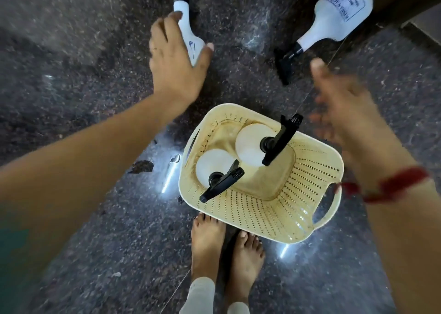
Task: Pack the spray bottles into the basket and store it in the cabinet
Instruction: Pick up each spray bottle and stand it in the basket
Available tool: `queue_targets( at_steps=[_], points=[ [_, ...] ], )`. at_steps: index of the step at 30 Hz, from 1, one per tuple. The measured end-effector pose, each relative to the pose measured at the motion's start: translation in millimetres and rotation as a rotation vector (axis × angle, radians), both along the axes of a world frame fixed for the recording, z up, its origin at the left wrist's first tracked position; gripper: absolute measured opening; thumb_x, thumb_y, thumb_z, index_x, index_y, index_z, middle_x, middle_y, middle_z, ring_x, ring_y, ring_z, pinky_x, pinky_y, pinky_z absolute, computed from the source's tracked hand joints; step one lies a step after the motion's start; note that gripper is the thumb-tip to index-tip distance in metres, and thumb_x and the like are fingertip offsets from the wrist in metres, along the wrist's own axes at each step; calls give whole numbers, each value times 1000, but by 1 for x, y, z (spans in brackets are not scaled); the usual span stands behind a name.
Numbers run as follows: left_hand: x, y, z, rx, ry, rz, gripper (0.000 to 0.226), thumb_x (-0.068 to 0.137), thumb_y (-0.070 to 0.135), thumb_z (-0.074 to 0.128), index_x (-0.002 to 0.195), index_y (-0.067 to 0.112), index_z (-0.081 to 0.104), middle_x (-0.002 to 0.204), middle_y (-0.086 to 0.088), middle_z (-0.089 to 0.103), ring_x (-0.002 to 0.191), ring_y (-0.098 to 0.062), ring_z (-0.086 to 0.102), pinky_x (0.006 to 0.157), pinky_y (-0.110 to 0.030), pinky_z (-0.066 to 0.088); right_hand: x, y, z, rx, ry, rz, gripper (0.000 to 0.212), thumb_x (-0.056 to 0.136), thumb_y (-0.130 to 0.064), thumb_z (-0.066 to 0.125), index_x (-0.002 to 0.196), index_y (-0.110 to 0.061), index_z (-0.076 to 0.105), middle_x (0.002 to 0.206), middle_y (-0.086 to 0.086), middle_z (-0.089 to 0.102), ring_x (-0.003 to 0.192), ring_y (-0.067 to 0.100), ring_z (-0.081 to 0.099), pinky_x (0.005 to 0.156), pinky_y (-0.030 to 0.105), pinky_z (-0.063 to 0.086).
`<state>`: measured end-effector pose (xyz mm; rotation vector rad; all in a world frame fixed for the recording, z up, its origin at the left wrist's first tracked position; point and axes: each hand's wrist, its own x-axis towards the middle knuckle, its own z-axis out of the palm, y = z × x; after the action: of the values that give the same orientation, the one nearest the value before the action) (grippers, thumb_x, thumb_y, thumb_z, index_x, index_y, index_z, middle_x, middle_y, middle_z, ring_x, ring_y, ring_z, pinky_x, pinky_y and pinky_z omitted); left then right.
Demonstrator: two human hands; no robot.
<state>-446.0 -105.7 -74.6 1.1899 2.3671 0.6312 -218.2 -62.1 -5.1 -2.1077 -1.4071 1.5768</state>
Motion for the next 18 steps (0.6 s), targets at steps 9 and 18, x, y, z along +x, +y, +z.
queue_targets(
  at_steps=[9, 18],
  points=[
    [88, -110, 74, -415, 231, -698, 78, 69, 82, 40, 118, 22, 36, 68, 5, 58, 60, -22, 63, 42, -19, 13, -11, -57, 8, -340, 83, 56, 52, 73, -59, 67, 112, -29, 50, 80, 8, 70, 61, 18, 71, 52, 29, 56],
    [87, -116, 52, -537, 356, -709, 22, 99, 32, 35, 107, 13, 41, 56, 0, 45, 41, -17, 24, 40, -22, 16, -26, -58, -25, 1, -12, -26, 10, 82, -26, 49, 81, -17, 46, 69, 12, 70, 47, 15, 66, 51, 35, 59]
  ],
)
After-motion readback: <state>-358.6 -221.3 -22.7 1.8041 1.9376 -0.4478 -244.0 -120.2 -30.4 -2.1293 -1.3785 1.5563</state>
